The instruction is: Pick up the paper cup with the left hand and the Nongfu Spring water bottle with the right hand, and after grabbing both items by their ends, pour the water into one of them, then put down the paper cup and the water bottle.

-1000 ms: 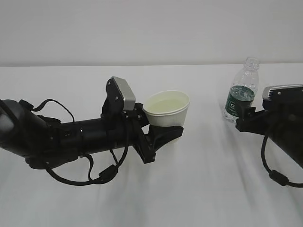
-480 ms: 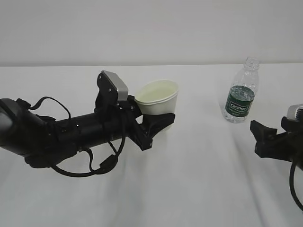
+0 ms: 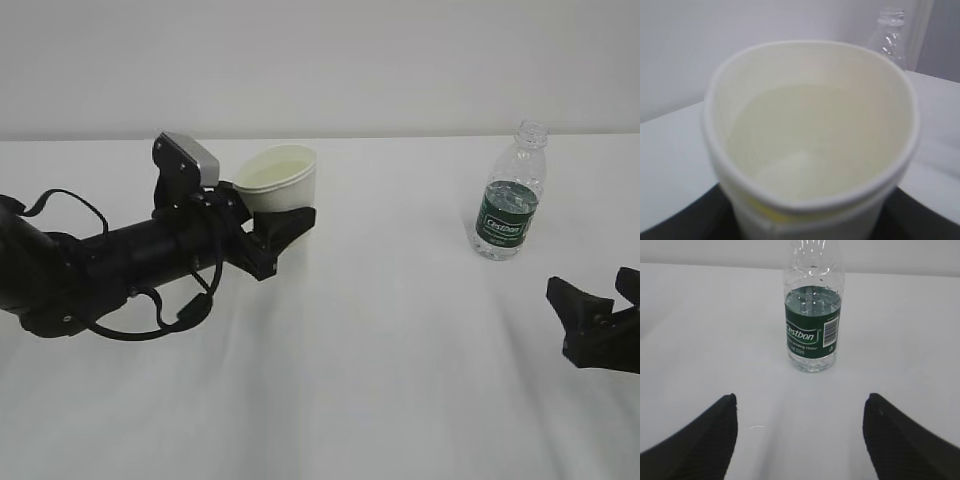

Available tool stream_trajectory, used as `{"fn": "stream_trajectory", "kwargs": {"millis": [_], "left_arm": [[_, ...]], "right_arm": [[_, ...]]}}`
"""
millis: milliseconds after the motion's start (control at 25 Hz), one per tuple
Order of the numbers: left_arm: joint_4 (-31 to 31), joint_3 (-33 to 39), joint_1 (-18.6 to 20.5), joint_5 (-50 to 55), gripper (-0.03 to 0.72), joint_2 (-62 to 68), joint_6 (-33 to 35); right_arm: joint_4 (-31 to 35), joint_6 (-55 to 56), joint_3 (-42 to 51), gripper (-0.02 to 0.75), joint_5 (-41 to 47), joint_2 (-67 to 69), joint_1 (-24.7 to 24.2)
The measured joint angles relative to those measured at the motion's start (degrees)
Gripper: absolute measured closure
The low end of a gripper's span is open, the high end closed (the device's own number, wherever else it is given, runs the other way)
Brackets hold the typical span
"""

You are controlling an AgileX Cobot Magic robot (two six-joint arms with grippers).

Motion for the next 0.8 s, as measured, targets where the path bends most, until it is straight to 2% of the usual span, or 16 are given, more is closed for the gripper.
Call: {"fn": "stream_trajectory", "kwargs": {"millis": [560,800], "left_arm": [[-0.4,0.0,8.1,0.0,0.27,0.0,0.0],[-1.3,0.0,9.9,0.0,0.27,0.0,0.0]], "right_arm": [[-1.2,1.6,0.1,0.15,0.0,-2.3,0.0],[1.1,-0.7,-0.8,0.15,5.8,-4.9,0.0]]}}
